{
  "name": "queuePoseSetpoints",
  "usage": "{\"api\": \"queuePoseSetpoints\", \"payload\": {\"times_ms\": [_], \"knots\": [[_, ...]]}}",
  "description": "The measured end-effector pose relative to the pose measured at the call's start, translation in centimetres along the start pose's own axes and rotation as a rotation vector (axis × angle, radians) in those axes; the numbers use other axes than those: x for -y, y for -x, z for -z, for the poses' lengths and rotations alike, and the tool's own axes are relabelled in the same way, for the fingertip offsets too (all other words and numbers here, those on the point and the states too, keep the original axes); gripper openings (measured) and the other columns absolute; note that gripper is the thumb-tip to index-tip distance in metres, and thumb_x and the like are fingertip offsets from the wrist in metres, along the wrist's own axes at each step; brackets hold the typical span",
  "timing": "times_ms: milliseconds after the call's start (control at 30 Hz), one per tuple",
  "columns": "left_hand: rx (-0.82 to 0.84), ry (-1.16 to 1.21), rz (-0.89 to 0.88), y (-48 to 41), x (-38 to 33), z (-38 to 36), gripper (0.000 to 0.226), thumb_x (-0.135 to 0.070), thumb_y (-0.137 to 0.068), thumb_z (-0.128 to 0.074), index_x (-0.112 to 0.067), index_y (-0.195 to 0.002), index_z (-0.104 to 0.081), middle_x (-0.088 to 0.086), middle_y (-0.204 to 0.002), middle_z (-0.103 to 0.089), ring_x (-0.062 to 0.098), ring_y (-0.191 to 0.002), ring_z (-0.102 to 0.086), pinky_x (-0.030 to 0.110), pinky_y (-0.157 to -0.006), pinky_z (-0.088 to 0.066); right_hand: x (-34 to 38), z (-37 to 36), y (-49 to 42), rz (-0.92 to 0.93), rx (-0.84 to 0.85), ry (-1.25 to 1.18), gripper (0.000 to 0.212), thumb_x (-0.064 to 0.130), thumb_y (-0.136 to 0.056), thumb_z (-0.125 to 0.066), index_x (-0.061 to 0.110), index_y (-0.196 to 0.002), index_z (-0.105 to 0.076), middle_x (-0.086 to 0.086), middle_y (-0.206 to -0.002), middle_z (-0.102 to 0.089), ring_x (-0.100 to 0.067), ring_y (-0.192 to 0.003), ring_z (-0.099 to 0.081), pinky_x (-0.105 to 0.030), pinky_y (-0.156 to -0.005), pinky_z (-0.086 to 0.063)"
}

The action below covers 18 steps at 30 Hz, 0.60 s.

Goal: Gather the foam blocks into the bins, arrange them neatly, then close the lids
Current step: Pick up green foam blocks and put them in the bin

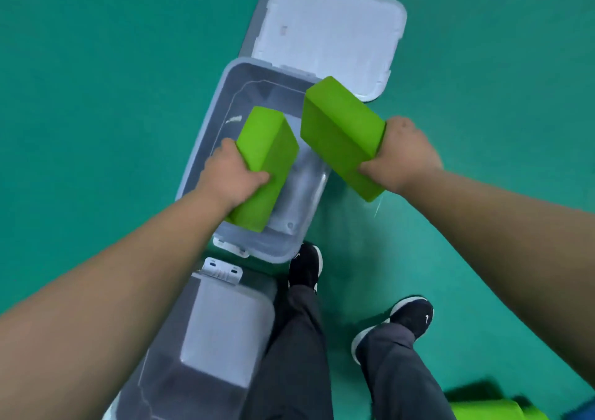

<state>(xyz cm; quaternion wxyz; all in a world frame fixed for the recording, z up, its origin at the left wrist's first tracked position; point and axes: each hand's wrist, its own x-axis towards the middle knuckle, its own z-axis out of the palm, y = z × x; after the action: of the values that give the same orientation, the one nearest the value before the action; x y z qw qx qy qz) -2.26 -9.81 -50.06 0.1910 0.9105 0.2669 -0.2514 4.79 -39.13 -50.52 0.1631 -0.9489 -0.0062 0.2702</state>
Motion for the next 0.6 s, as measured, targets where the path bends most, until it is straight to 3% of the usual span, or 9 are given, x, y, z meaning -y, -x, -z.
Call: {"api": "queuePoseSetpoints", "payload": {"times_ms": [167,400,533,600], "knots": [[-0.043,-0.014,0.05,-2.6,6.3,-0.1,0.084,-0.055,-0.071,-0.085,-0.007,-0.128,-0.045,0.02,-0.132,-0.057,0.044,-0.121,-0.056,0.05,-0.099,-0.05,7.7,-2.8,-2.4,-0.008,0.047,0.048,0.079,0.047,-0.07,-0.076,0.008,-0.132,-0.046,-0.015,-0.131,-0.052,-0.04,-0.12,-0.055,-0.05,-0.095,-0.052],[0.041,-0.007,0.046,-6.3,9.6,0.1,0.06,-0.034,-0.09,-0.07,0.0,-0.133,-0.046,0.024,-0.133,-0.056,0.043,-0.121,-0.057,0.042,-0.097,-0.048,12.6,-6.4,-5.4,0.025,0.143,0.039,0.074,0.048,-0.085,-0.069,0.004,-0.138,-0.042,-0.02,-0.139,-0.048,-0.043,-0.126,-0.053,-0.049,-0.101,-0.049],[0.099,-0.026,0.003,-6.6,9.2,-0.5,0.06,-0.029,-0.093,-0.068,0.003,-0.138,-0.046,0.025,-0.139,-0.051,0.041,-0.123,-0.056,0.04,-0.099,-0.047,12.7,-7.4,-5.3,0.094,0.206,0.141,0.055,0.04,-0.091,-0.06,0.002,-0.129,-0.052,-0.023,-0.132,-0.055,-0.04,-0.118,-0.057,-0.038,-0.086,-0.047],[0.128,-0.044,-0.016,-6.6,8.6,-0.9,0.054,-0.028,-0.094,-0.067,0.001,-0.136,-0.049,0.023,-0.137,-0.053,0.039,-0.12,-0.057,0.039,-0.095,-0.047,12.3,-7.5,-4.8,0.117,0.221,0.184,0.04,0.035,-0.093,-0.058,0.001,-0.114,-0.06,-0.024,-0.117,-0.061,-0.04,-0.104,-0.061,-0.034,-0.075,-0.043]]}}
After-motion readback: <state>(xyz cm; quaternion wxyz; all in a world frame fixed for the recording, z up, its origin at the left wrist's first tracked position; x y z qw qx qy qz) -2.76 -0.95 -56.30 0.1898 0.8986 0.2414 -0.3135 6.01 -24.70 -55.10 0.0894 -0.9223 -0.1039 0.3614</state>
